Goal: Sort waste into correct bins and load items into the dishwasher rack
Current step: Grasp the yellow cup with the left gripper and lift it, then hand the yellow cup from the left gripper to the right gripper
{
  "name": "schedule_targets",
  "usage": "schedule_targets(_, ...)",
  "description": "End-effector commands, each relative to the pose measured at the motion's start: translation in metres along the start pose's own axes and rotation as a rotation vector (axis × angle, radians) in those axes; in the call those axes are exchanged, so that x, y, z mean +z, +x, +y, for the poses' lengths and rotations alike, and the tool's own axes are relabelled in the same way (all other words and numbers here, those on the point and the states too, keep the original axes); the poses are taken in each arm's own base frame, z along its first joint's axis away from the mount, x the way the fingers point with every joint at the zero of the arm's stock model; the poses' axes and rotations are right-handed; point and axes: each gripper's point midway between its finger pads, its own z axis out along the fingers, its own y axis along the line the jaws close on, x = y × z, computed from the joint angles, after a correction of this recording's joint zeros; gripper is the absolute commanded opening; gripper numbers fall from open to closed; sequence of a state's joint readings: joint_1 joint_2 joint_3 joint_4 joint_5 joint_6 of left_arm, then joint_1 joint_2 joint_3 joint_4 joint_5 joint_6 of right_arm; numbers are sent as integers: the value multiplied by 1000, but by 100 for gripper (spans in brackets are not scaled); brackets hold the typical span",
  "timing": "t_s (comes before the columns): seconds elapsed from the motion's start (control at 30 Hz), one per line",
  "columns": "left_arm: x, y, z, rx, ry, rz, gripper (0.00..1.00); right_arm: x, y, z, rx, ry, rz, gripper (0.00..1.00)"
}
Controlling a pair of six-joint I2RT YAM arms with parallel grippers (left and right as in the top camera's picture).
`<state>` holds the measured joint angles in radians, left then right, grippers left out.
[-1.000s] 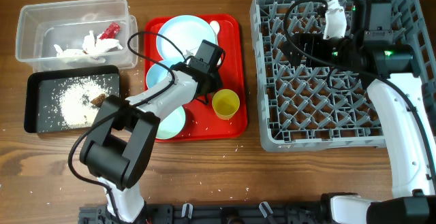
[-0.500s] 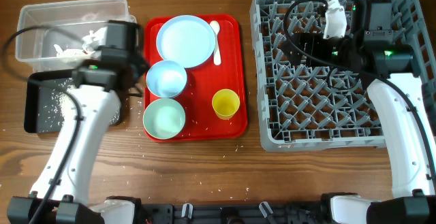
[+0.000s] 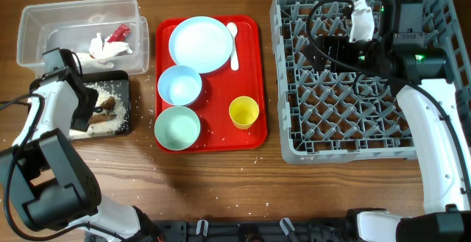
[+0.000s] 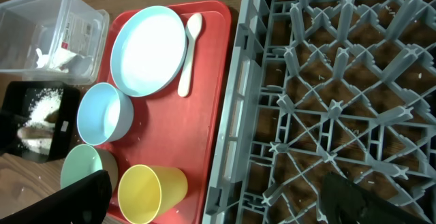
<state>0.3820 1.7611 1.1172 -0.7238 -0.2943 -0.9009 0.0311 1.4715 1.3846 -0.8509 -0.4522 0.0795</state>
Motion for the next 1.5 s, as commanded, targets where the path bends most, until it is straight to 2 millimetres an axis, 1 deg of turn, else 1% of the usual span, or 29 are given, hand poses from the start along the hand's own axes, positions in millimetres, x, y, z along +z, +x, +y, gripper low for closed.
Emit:
schedule_targets(0.0, -4, -5, -5, 153, 23, -10, 64, 2, -4, 3, 4, -11, -2, 100)
schedule_targets(0.07, -21, -5, -20, 263, 112, 10, 64, 1, -4, 3, 3, -12, -4, 100)
schedule_targets(0.1, -37, 0, -34, 330, 210, 42, 64, 1, -5, 3, 2, -12, -8, 100)
schedule_targets(0.13, -61, 11, -53, 411, 358, 85, 64, 1, -6, 3, 0, -13, -11, 100)
schedule_targets(0.17, -91, 32, -74, 521, 539, 136, 63, 1, -6, 3, 0, -12, -11, 100)
schedule_targets(0.2, -114, 56, -87, 621, 667, 186, 61, 1, -6, 3, 0, -12, -11, 100)
schedule_targets(0.23, -132, 94, -99, 738, 737, 234, 61, 2, -7, 3, -2, -13, -14, 100)
schedule_targets(0.27, -139, 119, -104, 805, 749, 256, 61, 2, -8, 3, -4, -13, -18, 100)
schedule_targets(0.33, -156, 184, -118, 977, 796, 298, 61, 2, -8, 3, -3, -13, -17, 100)
schedule_targets(0.37, -163, 211, -123, 1047, 824, 306, 61, 2, -8, 3, -2, -13, -17, 100)
schedule_targets(0.43, -181, 266, -137, 1171, 898, 277, 60, 2, -8, 3, -4, -13, -20, 100)
schedule_targets(0.47, -188, 303, -139, 1222, 904, 265, 57, 2, -8, 3, -3, -13, -18, 100)
schedule_targets(0.57, -187, 337, -130, 1305, 901, 292, 56, 2, -8, 3, -4, -13, -20, 100)
schedule_targets(0.63, -187, 360, -119, 1407, 900, 294, 56, 2, -8, 3, 5, -13, -19, 100)
schedule_targets(0.73, -157, 347, -102, 1421, 721, 270, 53, 2, -6, 3, 18, -13, -10, 100)
schedule_targets(0.8, -154, 344, -98, 1428, 700, 279, 50, 2, -6, 3, 19, -13, -9, 100)
schedule_targets(0.83, -154, 345, -96, 1431, 697, 287, 45, 2, -6, 3, 19, -13, -9, 100)
schedule_targets(0.9, -154, 354, -86, 1462, 681, 310, 24, 3, -5, 2, 22, -12, -4, 100)
schedule_targets(1.0, -155, 365, -80, 1494, 680, 312, 21, 3, 0, 2, 30, -10, 13, 100)
schedule_targets(1.03, -154, 366, -79, 1497, 674, 316, 15, 3, 1, 2, 33, -10, 18, 100)
schedule_targets(1.07, -152, 365, -80, 1492, 672, 315, 4, 3, 3, 3, 36, -15, 25, 100)
schedule_targets(1.13, -155, 355, -88, 1434, 687, 321, 4, 2, 3, 13, 37, -72, 30, 100)
schedule_targets(1.17, -161, 350, -91, 1401, 714, 355, 4, 2, 3, 20, 36, -113, 31, 100)
schedule_targets(1.2, -175, 343, -95, 1351, 790, 435, 4, 0, 2, 30, 31, -173, 29, 100)
schedule_targets(1.27, -216, 319, -108, 1215, 1030, 638, 4, -1, 0, 53, 4, -292, 26, 100)
schedule_targets(1.3, -225, 313, -110, 1185, 1090, 685, 4, 0, 0, 64, -13, -335, 29, 100)
schedule_targets(1.37, -261, 286, -114, 1085, 1323, 874, 4, 7, 1, 88, -71, -432, 40, 100)
schedule_targets(1.4, -274, 268, -113, 1033, 1411, 944, 4, 12, 3, 108, -118, -541, 50, 100)
schedule_targets(1.47, -286, 253, -109, 991, 1490, 1014, 4, 15, 1, 131, -167, -701, 49, 100)
